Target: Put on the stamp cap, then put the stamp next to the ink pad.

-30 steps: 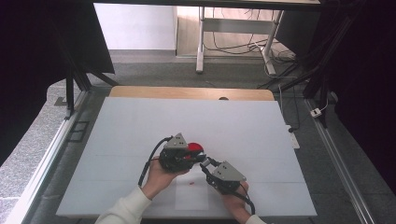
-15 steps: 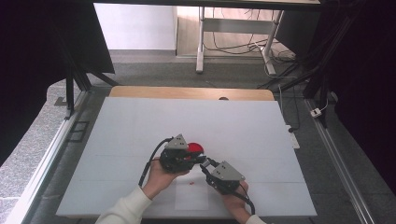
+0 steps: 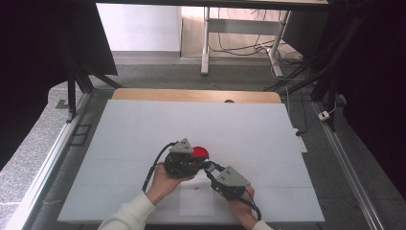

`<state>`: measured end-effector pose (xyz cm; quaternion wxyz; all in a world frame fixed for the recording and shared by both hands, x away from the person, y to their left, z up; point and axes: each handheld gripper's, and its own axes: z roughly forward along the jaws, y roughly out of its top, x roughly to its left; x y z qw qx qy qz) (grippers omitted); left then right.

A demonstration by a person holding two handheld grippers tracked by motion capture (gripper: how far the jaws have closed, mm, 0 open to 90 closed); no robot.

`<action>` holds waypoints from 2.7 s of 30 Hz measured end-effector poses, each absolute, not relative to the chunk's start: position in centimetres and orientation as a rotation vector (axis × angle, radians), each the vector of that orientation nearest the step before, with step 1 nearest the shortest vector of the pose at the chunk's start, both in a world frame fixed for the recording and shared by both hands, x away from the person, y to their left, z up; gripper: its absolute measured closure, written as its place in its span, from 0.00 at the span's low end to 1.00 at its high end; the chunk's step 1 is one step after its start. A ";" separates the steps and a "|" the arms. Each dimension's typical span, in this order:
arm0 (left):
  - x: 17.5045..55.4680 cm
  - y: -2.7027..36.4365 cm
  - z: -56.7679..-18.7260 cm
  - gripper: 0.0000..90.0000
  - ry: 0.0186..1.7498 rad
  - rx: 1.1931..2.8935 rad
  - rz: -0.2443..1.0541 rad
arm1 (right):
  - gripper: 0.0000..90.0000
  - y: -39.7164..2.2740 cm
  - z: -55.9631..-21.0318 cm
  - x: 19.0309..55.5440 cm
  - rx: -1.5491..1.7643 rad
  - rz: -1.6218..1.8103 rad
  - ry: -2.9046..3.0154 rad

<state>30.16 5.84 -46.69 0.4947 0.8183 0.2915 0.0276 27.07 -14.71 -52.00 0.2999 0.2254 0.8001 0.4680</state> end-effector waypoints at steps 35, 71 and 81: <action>30.2 7.0 -45.9 0.83 0.702 1.940 0.101 | 0.54 -16.5 -52.3 28.2 0.678 1.252 2.194; 31.0 12.6 -44.1 0.83 0.744 1.941 0.242 | 0.52 -29.9 -51.5 28.6 0.942 1.203 2.161; 31.6 13.6 -44.5 0.83 0.785 1.963 0.276 | 0.52 -29.9 -51.6 28.9 0.926 1.183 2.156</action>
